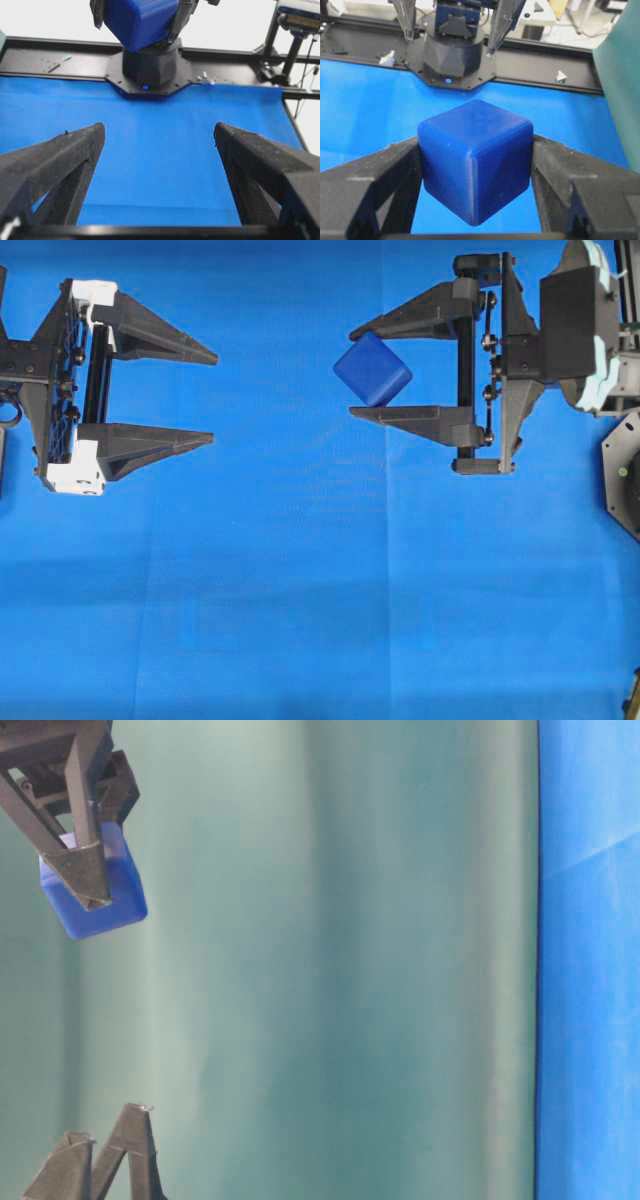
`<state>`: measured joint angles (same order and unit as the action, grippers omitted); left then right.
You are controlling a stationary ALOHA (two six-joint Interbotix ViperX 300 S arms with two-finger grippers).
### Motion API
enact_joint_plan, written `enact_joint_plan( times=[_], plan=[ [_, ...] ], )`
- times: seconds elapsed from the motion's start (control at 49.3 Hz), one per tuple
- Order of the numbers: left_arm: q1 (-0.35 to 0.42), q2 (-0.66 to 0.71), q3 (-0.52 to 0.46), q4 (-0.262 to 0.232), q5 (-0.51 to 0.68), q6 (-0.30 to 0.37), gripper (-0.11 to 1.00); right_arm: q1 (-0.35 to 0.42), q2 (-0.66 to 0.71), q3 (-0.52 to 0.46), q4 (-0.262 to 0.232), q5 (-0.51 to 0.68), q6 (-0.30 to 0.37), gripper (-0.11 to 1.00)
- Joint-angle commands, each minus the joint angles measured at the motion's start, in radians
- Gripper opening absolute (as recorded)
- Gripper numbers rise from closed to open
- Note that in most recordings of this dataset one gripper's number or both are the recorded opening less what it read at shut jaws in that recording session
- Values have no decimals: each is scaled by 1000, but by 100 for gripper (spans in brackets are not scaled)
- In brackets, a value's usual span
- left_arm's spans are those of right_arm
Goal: Handover the blue block to the right arm after grasping it with the left arm, then place it in the designated position.
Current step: 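Rotate the right gripper downward, carrying the cube toward the table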
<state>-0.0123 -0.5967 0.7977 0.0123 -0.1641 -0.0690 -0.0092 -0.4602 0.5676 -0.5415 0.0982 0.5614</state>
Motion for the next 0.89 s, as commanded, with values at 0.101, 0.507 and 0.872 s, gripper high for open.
enact_joint_plan(
  times=[0.101,0.507,0.872],
  plan=[
    [0,-21,-15,0,-5,0,93,2,-14,-14,-2,-2,2,55],
    [0,-21,-15,0,-3,0,93,2,-14,-14,-2,-2,3,55],
    [0,-21,-17,0,-5,0,93,3,-14,-14,0,18,9,55]
  ],
)
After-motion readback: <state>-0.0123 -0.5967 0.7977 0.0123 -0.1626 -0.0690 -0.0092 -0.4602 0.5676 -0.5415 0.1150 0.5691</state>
